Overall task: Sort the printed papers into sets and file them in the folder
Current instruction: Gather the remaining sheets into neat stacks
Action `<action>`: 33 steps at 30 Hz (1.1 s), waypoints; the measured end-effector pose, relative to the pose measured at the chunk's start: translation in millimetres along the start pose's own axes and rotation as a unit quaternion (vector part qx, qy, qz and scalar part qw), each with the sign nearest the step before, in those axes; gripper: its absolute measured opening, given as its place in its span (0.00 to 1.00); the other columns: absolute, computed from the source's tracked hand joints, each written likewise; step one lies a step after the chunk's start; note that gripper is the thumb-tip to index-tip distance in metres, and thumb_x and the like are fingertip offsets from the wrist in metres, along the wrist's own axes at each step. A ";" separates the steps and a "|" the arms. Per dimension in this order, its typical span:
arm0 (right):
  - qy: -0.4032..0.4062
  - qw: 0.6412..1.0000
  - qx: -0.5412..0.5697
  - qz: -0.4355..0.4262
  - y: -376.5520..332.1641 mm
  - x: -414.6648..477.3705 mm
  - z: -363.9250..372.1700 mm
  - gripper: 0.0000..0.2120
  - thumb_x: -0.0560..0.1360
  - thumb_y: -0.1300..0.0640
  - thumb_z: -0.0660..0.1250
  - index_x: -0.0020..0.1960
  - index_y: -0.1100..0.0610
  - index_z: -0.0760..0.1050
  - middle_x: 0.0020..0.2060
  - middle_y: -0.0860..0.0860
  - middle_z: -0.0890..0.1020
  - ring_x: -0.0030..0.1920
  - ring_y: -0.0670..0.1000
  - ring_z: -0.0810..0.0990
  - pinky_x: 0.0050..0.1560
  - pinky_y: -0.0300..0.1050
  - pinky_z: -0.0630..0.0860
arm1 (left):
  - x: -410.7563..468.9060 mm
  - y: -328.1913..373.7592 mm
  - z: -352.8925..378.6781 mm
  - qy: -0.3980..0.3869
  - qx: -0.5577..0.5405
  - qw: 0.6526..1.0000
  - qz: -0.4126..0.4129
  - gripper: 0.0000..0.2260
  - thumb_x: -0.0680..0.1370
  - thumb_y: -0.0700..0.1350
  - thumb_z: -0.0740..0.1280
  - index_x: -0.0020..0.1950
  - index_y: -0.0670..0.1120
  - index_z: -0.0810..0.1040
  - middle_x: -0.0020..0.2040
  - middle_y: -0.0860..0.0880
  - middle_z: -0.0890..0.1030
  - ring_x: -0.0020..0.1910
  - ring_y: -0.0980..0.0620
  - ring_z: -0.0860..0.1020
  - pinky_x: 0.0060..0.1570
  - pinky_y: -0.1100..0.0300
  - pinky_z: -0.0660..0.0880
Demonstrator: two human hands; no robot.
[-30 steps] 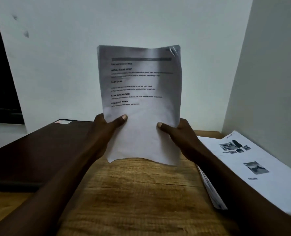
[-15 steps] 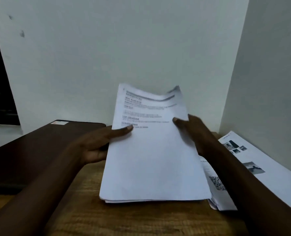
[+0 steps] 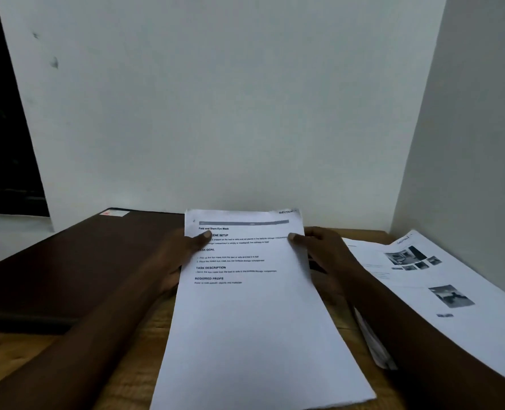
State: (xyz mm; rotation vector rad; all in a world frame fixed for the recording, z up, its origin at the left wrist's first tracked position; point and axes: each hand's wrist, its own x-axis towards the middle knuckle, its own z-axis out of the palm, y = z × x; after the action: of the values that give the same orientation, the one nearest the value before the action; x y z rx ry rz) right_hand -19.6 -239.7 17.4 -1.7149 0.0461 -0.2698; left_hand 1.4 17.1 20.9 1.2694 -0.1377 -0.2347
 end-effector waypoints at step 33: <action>0.246 0.939 -0.160 -0.179 -1.6 -3.6 11.9 0.06 0.68 0.61 0.72 0.38 0.54 0.76 0.26 0.45 0.79 0.33 0.47 0.76 0.35 0.43 0.69 | 15.0 -16.4 5.1 0.160 0.057 0.976 0.138 0.11 0.80 0.37 0.65 0.60 0.34 0.77 0.56 0.32 0.80 0.55 0.34 0.80 0.58 0.41 0.76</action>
State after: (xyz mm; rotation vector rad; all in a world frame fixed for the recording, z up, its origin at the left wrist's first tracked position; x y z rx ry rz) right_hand -20.9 -227.3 16.8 -1.9328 0.1528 -1.0074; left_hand 13.1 4.0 6.3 1.3689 -0.0504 0.2206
